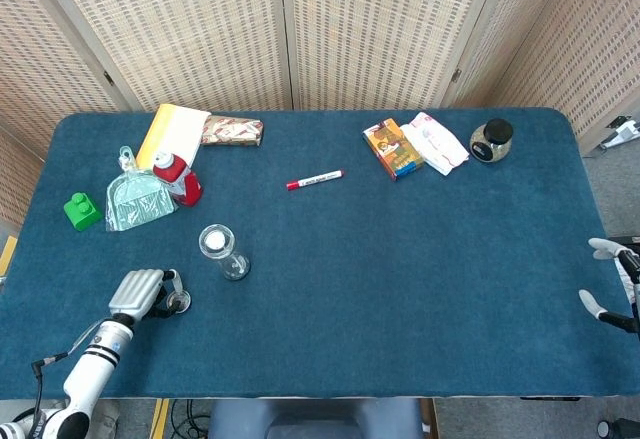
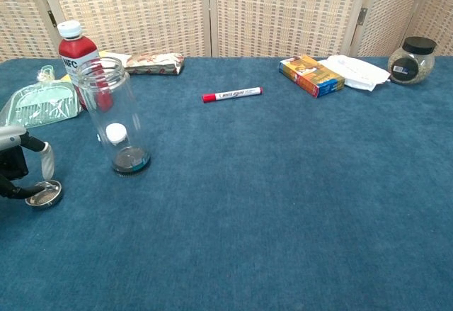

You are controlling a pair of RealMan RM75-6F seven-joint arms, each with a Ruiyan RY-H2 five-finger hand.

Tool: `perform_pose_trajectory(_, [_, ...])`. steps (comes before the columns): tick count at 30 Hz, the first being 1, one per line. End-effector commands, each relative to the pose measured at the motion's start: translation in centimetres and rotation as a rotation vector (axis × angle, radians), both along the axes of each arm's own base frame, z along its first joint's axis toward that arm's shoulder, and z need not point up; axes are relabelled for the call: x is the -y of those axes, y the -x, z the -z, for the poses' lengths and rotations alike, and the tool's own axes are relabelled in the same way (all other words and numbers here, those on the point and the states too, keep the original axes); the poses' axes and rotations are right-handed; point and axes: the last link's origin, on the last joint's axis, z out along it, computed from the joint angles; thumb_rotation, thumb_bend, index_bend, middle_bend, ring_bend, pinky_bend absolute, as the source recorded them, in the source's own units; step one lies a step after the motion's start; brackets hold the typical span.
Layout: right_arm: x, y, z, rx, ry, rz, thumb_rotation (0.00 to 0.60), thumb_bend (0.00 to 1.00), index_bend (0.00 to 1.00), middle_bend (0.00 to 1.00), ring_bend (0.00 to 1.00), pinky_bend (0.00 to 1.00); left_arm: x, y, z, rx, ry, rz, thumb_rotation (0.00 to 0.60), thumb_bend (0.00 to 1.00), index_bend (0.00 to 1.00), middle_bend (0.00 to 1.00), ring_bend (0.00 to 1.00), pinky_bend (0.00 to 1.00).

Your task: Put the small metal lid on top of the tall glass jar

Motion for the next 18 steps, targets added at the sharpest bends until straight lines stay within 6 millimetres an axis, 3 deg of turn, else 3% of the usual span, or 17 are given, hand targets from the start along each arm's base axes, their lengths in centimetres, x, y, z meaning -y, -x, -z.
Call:
perform_pose_trajectory(1, [-0.01,0.02,-0.01,0.0,0.0,0.001,0.6,0.23,0.26,0.34,0.22,0.33,-0.05,0.07,0.14,-0.002,0.002,-0.003,0.6,0.37,0.53,1.0,0.98,1.0])
perform_pose_trajectory(18, [-0.26,0.24,-0.23,0.001,0.009,0.008,0.6,0.23,0.26,0.34,0.22,0.33,-0.21,0.47,0.85,-0.01,0.009,-0.022,0.6,0.43,0.58,1.0,1.0,1.0])
